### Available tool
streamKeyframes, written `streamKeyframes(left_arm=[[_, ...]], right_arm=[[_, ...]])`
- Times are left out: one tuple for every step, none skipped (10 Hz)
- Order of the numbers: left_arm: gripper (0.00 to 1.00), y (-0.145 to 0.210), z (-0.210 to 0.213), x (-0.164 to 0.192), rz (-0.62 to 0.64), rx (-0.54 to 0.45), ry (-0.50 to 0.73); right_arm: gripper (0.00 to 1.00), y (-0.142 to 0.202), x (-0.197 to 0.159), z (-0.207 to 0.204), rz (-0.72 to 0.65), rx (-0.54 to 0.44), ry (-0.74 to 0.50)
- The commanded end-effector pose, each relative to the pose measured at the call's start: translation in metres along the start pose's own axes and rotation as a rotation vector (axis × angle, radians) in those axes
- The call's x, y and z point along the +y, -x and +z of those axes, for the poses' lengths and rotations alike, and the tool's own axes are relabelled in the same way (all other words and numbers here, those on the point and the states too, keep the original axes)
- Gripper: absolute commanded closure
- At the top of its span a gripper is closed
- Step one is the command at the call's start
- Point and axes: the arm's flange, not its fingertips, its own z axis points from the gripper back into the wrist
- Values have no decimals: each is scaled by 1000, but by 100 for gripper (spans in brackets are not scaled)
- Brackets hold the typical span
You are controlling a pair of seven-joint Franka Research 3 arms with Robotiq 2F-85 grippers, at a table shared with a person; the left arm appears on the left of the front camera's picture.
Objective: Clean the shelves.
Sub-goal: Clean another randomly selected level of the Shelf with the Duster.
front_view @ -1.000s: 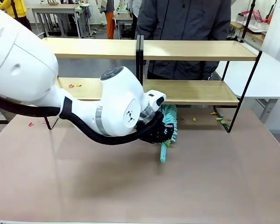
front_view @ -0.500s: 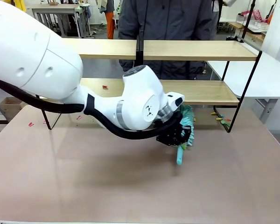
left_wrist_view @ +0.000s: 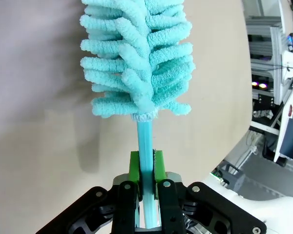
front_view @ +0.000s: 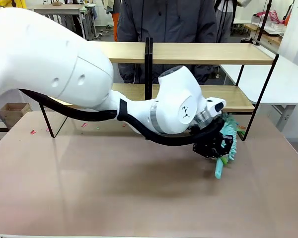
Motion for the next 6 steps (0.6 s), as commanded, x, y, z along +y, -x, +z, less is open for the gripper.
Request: streamKeyframes(left_arm=[[87,-17,-4,-13,-46,16,7],[87,-22,-2,-17,-52,9,15],[87,-28,4,-20,-69,-20,48],[87,-30,10,-23,-123,-71,110],[87,-26,16,-25,-163,-93,162],[87,-23,19,-22,-161,-92,156]], right_arm=[[0,-1,1,1,1,1,-3],[0,-1,1,1,1,1,-3],[0,-1,1,1,1,1,-3],[0,-1,1,1,1,1,-3],[0,-1,1,1,1,1,-3],[0,-1,1,1,1,1,-3]])
